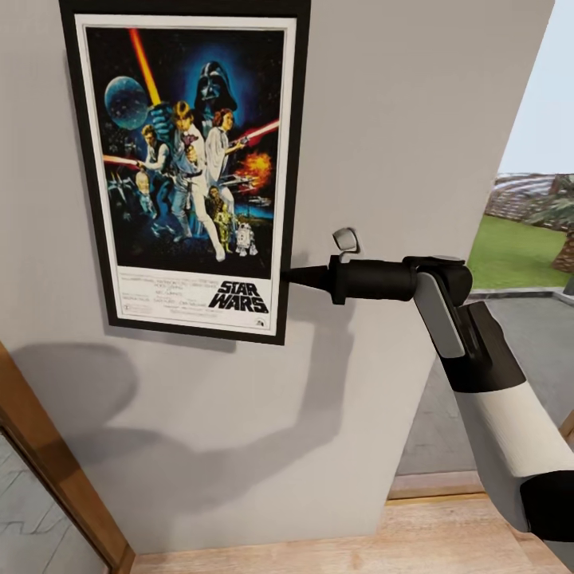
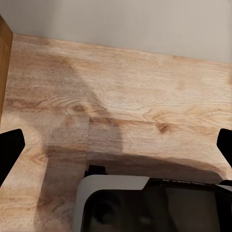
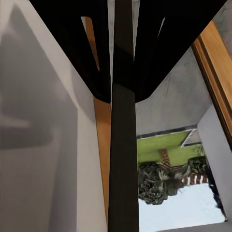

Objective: Pick up the poster from the kitchen countertop and hang it on one of the wall nails in the kitchen.

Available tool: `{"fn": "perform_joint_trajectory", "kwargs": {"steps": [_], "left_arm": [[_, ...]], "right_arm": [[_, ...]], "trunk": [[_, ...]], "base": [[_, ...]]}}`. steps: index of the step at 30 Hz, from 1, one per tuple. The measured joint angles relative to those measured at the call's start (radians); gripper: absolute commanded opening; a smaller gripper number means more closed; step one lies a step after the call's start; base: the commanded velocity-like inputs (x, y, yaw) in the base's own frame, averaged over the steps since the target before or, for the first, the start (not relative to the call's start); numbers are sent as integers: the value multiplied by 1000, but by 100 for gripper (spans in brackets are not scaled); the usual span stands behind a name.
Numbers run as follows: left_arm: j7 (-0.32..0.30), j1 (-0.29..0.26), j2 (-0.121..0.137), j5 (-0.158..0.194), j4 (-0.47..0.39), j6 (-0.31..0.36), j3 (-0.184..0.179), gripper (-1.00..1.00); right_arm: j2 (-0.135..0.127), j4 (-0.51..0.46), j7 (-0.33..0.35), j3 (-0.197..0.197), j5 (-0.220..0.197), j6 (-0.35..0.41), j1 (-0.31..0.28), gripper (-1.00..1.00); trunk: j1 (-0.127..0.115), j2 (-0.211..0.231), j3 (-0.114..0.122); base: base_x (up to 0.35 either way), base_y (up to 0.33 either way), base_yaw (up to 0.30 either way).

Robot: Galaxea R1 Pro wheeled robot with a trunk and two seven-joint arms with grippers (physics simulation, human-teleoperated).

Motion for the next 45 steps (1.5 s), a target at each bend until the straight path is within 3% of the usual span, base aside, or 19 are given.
{"fn": "perform_joint_trajectory", "kwargs": {"steps": [16,45], "left_arm": [[0,0,0,0,0,0,0,100],[0,0,0,0,0,0,0,100]], "right_arm": [[0,0,-1,2,2,-2,32,-100],[0,-3,0,2,2,-2,35,-100]], "trunk": [[0,0,0],[0,0,0]], "base": [[0,0,0],[0,0,0]]}}
